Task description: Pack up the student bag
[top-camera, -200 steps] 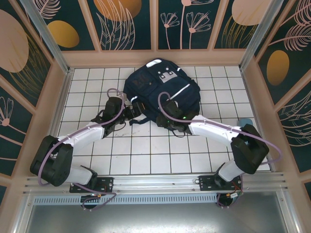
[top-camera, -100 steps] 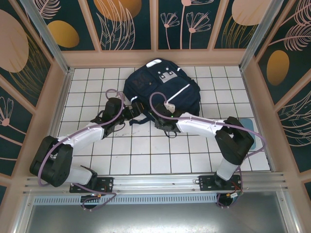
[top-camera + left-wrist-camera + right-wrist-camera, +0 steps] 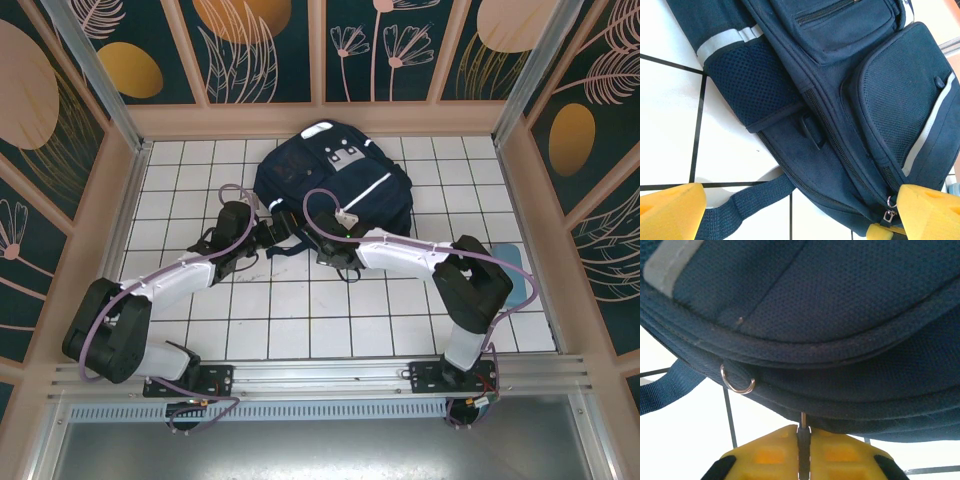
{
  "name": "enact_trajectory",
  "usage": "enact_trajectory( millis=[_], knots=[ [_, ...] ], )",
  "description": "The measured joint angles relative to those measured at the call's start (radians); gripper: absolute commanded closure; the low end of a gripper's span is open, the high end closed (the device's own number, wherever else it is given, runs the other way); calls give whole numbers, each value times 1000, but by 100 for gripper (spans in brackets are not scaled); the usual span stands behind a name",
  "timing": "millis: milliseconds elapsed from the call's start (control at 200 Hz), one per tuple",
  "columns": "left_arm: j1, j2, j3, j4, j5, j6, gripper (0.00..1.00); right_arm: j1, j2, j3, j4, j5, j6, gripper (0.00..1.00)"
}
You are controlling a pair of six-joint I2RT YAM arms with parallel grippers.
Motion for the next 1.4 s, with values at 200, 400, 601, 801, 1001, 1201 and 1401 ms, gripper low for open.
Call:
enact_trajectory(
  millis=[200, 400, 601, 801, 1001, 1201, 1401],
  knots=[
    [0, 18, 0, 31, 42, -25, 9, 0, -25, -20, 6, 5, -41, 100],
    [0, 122, -14, 248, 189, -149, 31, -12, -134, -108, 96, -69, -237, 100],
    [-6, 237, -15, 394, 290, -263, 50, -21, -177, -121, 174, -174, -354, 100],
    [-12, 269, -15, 511, 326, -351, 59, -28, -182, -130, 223, -239, -393, 100],
    [-15, 322, -15, 570, 342, -402, 63, -35, -182, -131, 224, -251, -400, 100],
    [-19, 339, -15, 607, 341, -444, 72, -36, -182, -133, 224, -251, -400, 100],
    [-19, 359, -19, 641, 340, -481, 65, -37, -183, -137, 224, -251, -400, 100]
  ],
)
